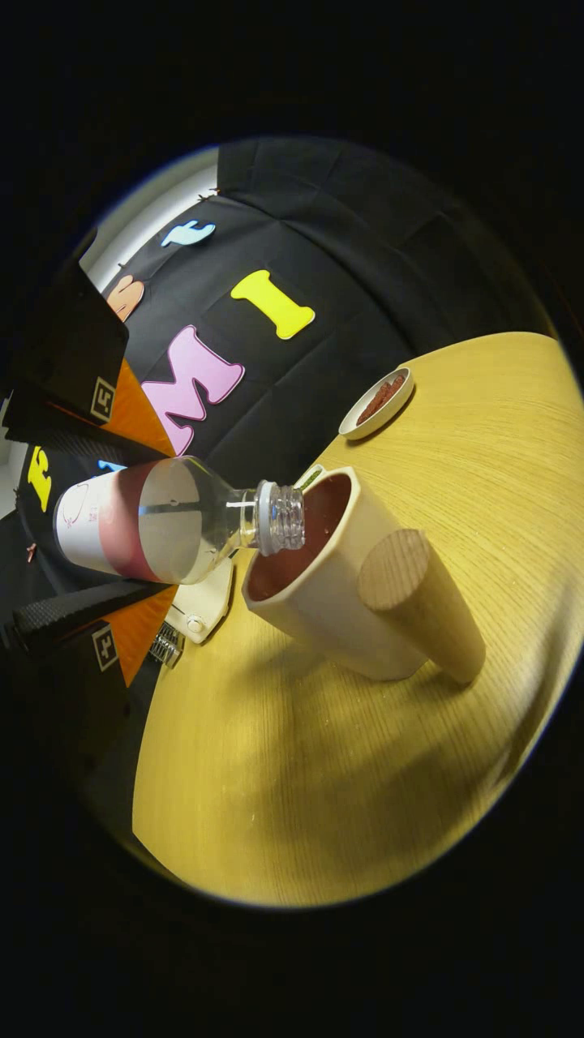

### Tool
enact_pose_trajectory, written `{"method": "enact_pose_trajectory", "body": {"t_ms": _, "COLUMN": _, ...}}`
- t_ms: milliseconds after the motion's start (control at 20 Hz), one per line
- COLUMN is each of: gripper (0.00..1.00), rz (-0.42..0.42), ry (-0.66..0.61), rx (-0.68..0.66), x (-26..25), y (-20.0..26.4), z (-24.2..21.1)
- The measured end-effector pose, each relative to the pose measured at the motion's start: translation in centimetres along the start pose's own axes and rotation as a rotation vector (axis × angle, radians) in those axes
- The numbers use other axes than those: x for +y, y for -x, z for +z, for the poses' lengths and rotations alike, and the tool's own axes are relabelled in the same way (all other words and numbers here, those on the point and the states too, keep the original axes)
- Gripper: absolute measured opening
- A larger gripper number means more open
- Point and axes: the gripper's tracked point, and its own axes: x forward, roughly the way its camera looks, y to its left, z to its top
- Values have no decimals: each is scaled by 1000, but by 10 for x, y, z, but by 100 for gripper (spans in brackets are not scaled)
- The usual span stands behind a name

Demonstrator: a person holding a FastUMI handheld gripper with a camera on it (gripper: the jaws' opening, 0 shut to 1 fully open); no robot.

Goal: Take the bottle from table, then pour the juice into the cup, finally place the bottle on the coaster

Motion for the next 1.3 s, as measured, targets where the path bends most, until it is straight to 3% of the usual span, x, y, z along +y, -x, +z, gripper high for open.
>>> {"method": "enact_pose_trajectory", "body": {"t_ms": 250, "gripper": 75, "rz": 25, "ry": 77, "rx": -19, "x": -6, "y": -5, "z": -6}}
{"method": "enact_pose_trajectory", "body": {"t_ms": 400, "gripper": 75, "rz": 28, "ry": 213, "rx": -41, "x": -14, "y": -4, "z": -10}}
{"method": "enact_pose_trajectory", "body": {"t_ms": 550, "gripper": 75, "rz": 38, "ry": 407, "rx": -74, "x": -14, "y": -1, "z": -18}}
{"method": "enact_pose_trajectory", "body": {"t_ms": 800, "gripper": 75, "rz": 22, "ry": 867, "rx": -265, "x": -9, "y": 14, "z": -3}}
{"method": "enact_pose_trajectory", "body": {"t_ms": 1100, "gripper": 74, "rz": 188, "ry": 1214, "rx": -413, "x": 22, "y": 24, "z": -30}}
{"method": "enact_pose_trajectory", "body": {"t_ms": 1300, "gripper": 74, "rz": 242, "ry": 1393, "rx": -548, "x": 36, "y": 30, "z": -46}}
